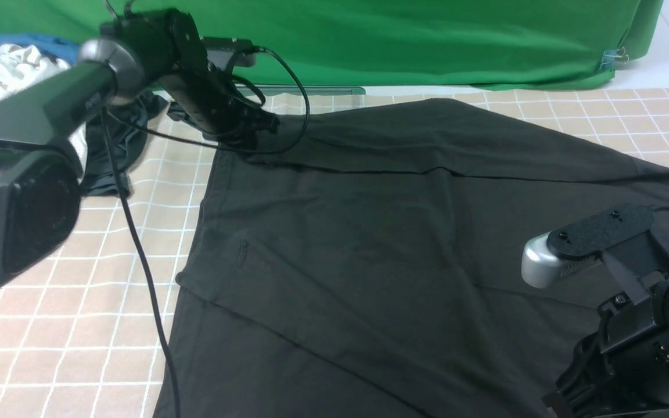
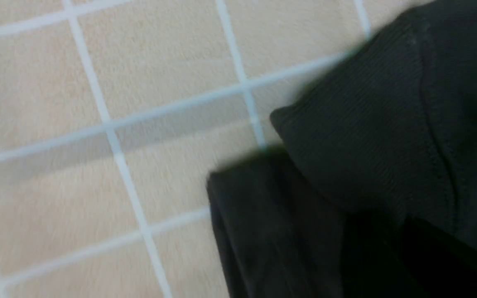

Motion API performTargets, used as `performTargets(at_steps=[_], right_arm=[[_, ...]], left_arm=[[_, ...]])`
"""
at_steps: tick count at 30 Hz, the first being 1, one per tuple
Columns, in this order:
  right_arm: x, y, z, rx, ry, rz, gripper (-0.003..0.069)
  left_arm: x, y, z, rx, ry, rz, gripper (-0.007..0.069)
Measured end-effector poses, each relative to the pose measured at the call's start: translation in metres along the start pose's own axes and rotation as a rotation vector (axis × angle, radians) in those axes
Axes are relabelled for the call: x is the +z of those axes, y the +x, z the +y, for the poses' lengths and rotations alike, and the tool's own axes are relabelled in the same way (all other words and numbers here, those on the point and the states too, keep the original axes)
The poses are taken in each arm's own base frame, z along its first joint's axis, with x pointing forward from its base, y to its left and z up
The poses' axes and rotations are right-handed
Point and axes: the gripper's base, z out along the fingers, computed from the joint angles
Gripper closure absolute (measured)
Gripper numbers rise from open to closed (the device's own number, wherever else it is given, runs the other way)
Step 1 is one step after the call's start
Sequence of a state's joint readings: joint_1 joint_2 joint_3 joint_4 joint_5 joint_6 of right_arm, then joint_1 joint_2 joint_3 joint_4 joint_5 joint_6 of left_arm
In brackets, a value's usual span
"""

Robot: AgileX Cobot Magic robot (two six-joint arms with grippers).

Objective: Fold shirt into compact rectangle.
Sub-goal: 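Fold the left side of the dark shirt inward over its body with the left gripper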

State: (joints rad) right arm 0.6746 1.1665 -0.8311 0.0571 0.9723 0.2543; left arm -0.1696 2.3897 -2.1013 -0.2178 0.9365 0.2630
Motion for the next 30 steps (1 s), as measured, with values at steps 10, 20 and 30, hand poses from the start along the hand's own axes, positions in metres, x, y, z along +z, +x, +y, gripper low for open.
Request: performTargets(at_steps=[10,20,30], right_arm=[[0.000,-0.001,-0.005,-0.028,0.056,-0.015,0.0606],[-0.004,-0.010,-0.026,-0.014,0.289,-0.104,0.0560],[-0.005,-0.015,-0.034,0.017,0.297,-0.143,0.0534]], left_arm=[[-0.086,-0.003,-0.017,0.004,0.036,0.062,0.0574],[-0.116,0.044,-0.029,-0.104,0.039,0.200,0.0574],[-0.113,0.118,-0.053,-0.187,0.036,0.339,0.0574]])
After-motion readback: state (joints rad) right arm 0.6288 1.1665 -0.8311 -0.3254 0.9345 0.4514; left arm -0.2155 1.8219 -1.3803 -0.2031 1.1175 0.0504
